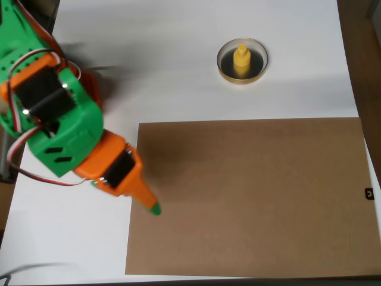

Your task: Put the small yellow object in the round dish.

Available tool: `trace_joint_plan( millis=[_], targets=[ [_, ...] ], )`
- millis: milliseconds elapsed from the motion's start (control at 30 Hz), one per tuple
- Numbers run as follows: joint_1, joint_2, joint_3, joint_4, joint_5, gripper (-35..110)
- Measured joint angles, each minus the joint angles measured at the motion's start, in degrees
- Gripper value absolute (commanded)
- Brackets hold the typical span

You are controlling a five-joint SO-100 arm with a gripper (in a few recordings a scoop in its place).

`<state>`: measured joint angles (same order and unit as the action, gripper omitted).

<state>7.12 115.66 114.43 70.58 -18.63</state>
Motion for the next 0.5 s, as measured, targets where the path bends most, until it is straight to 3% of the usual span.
trace_joint_plan(
  millis=[500],
  targets=[
    [15.38, 20.21, 21.53, -10.63, 12.3, 28]
  ],
)
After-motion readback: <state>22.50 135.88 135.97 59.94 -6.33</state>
